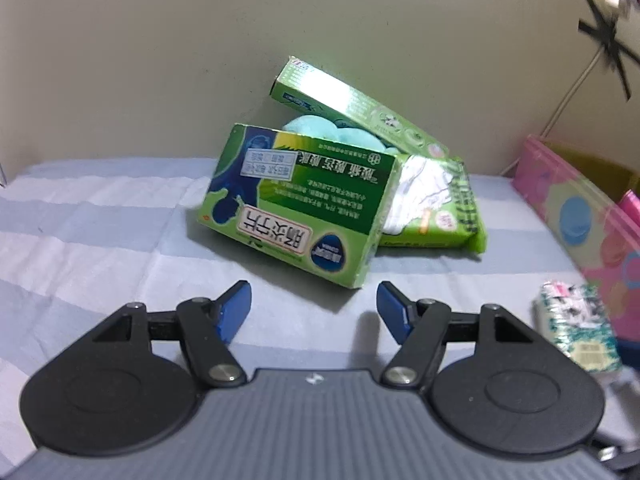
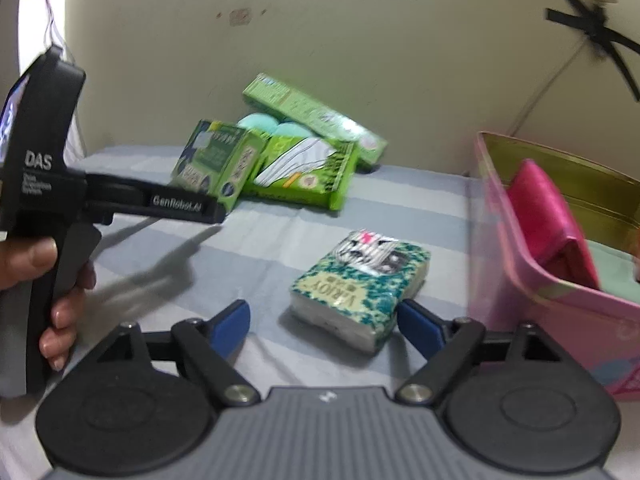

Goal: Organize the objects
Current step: 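Grasp the teal patterned tissue pack with the right gripper, then carry the tissue pack into the pink tin and open the right gripper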

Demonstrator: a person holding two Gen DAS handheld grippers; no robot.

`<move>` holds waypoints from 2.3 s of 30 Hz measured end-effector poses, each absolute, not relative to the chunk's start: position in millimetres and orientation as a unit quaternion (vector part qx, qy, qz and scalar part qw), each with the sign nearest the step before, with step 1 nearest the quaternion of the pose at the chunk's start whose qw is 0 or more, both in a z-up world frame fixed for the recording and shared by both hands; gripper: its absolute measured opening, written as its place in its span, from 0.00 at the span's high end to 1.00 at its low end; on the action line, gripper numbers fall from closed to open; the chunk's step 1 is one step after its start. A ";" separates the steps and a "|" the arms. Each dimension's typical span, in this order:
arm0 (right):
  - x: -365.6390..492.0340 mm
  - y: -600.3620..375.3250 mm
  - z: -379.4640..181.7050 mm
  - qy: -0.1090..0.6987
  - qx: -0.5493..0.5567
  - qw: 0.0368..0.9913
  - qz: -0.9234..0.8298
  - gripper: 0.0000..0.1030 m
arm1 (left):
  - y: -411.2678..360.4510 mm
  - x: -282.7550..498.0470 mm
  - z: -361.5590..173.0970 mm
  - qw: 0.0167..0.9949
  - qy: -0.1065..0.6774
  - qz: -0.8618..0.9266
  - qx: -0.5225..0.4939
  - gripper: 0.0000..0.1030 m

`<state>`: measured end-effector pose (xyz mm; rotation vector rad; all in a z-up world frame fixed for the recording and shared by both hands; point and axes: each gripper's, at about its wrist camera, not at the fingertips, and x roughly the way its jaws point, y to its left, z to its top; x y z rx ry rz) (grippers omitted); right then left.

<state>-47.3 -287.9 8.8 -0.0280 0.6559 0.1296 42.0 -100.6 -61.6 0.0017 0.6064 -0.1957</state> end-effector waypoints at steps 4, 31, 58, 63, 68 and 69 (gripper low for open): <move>-28.3 -281.3 7.5 0.341 -0.003 0.936 0.083 0.19 | -85.2 36.4 -60.1 0.951 0.285 -0.113 -0.050 0.27; 39.4 -295.3 3.9 0.337 0.057 0.925 0.166 0.24 | -104.4 63.3 -69.6 0.871 0.348 -0.267 -0.221 0.36; -174.0 -359.5 10.5 0.272 0.079 0.958 0.043 0.29 | -209.3 -91.5 -50.2 0.854 0.342 -0.384 -0.076 0.47; -183.0 -406.5 53.6 0.183 0.074 0.980 -0.004 0.29 | -263.8 -85.9 1.0 0.858 0.276 -0.431 -0.049 0.46; -139.5 -453.0 69.4 0.162 0.092 0.982 -0.032 0.29 | -315.7 -41.7 17.5 0.859 0.268 -0.434 -0.034 0.46; -125.2 -463.6 67.0 0.175 0.103 0.979 -0.030 0.29 | -325.1 -31.6 15.1 0.860 0.276 -0.429 -0.030 0.46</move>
